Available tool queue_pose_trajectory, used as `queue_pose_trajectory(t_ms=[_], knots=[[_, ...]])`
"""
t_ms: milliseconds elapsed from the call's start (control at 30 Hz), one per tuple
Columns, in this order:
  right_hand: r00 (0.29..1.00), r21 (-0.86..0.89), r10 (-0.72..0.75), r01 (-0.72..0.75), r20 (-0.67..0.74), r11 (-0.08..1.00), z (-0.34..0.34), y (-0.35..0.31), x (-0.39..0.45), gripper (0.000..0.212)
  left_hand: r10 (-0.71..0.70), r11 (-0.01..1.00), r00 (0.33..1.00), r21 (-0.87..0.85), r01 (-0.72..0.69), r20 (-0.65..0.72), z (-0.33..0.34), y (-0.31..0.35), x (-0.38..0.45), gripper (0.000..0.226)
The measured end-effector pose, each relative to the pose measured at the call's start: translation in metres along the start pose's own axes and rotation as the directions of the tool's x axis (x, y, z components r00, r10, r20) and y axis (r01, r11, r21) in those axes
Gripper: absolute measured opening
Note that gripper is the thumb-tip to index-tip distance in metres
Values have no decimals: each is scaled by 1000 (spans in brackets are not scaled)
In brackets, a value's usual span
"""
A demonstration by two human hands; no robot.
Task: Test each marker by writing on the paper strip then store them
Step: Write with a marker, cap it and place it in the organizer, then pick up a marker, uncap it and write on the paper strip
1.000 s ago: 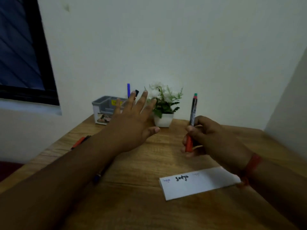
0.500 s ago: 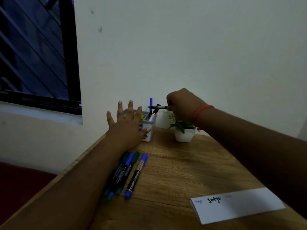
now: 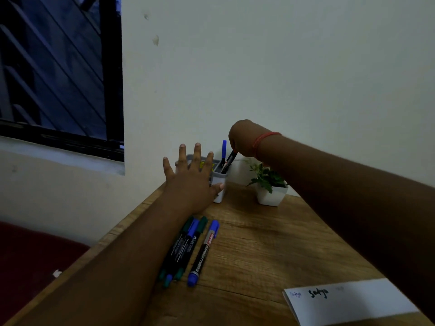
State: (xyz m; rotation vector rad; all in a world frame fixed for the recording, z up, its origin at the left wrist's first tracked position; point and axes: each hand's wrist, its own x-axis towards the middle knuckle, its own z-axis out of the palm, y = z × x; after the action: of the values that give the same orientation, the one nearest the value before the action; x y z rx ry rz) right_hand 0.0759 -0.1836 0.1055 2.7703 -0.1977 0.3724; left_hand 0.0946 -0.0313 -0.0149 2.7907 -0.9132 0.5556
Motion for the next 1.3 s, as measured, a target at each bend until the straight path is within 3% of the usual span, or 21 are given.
queue_pose_trajectory(t_ms=[167, 367, 533, 667, 833, 933, 1067, 1300], knots=[[999, 1, -1, 1, 32, 1000, 7, -5, 4, 42, 1, 1000, 1000, 6, -1, 3, 2, 1, 1, 87], [981, 66, 24, -11, -192, 998, 2, 7, -20, 46, -9, 1000, 999, -11, 10, 35, -3, 1, -3, 88], [942, 77, -60, 90, -329, 993, -1, 9, -76, 54, -22, 1000, 993, 24, 20, 115, -10, 1, -4, 90], [940, 79, -176, 207, -292, 975, 12, 7, -157, 52, 10, 998, 988, 53, -19, 156, -17, 2, -5, 71], [969, 210, -125, 170, -214, 963, 32, 23, -246, 46, 138, 990, 977, -22, -136, 160, -40, 13, -13, 28], [985, 277, -31, 78, -170, 958, 41, 42, -276, 49, 200, 980, 937, -60, -191, 286, -46, 24, -22, 25], [985, 336, 28, 30, -168, 941, 50, 56, -291, 42, 154, 970, 894, 108, -218, 422, -38, 30, -25, 35], [994, 352, 18, 20, -106, 936, 57, 53, -296, 39, 174, 963, 872, 107, -248, 458, -29, 44, -32, 38]])
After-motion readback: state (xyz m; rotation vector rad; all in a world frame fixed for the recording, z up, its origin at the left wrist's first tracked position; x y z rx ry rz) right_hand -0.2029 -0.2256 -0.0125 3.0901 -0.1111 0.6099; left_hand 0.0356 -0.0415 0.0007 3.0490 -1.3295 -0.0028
